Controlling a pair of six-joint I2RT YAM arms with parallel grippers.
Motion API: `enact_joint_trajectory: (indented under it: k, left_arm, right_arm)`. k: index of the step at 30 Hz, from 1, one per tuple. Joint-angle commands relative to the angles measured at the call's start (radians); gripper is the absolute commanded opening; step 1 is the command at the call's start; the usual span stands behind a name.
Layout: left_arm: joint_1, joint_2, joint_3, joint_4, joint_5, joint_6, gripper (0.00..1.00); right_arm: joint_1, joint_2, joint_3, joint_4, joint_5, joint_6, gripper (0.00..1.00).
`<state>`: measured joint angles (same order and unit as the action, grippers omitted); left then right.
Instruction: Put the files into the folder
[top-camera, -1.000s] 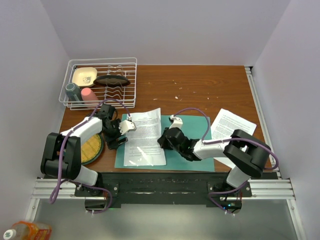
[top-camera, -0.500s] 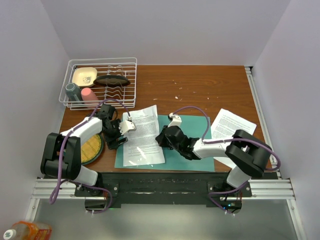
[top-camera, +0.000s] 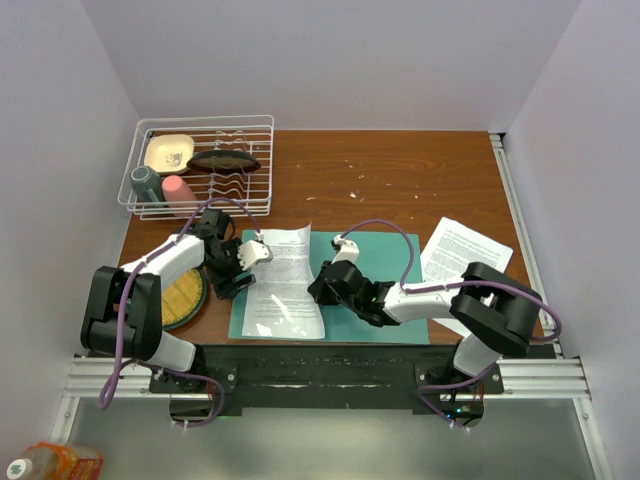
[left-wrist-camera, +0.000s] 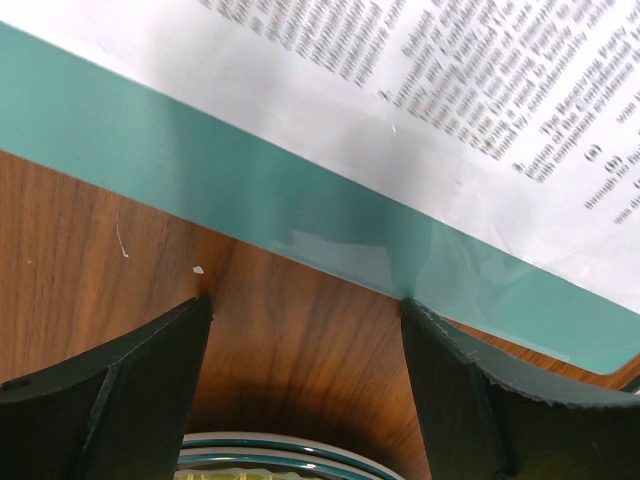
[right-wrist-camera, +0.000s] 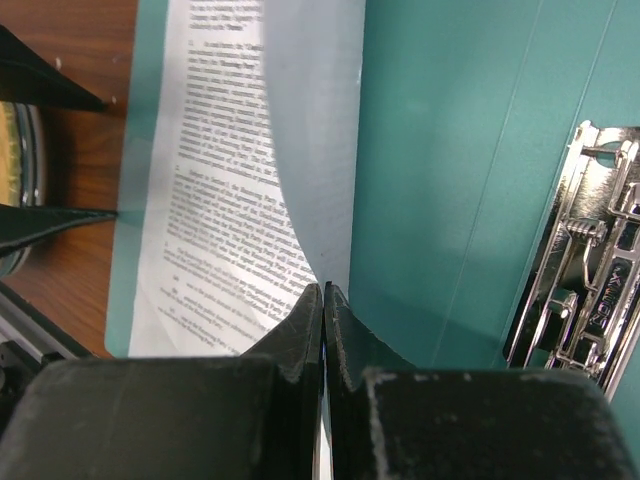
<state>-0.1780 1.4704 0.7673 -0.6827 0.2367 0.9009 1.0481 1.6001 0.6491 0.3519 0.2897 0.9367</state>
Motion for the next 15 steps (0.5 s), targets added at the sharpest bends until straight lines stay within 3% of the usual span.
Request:
enact_joint_trajectory:
  k: [1,7,11,12,13,15]
  left_arm:
    - [-0.003,0.001,-0.034,-0.038,0.035,-0.007,0.82]
    - [-0.002,-0.004,-0.033,-0.043,0.039,-0.008,0.81]
    - [-0.002,-0.012,-0.036,-0.049,0.041,-0.004,0.81]
    - [-0.002,-0.013,-0.037,-0.046,0.039,-0.003,0.81]
    - [-0.002,-0.013,-0.039,-0.046,0.038,-0.002,0.81]
    - [-0.002,-0.012,-0.040,-0.044,0.038,-0.002,0.81]
  right_arm:
    - [0.026,0.037,0.015,0.027,0.003,0.048,0.00]
    - [0.027,0.061,0.030,0.032,0.019,0.044,0.00]
    - [0.027,0.020,0.043,-0.059,0.074,0.007,0.00]
    - [0.027,0.008,0.043,-0.074,0.083,-0.002,0.04]
    - [0.027,-0.005,0.044,-0.096,0.091,-0.003,0.20]
    - [0.027,-0.034,0.043,-0.131,0.088,-0.018,0.31]
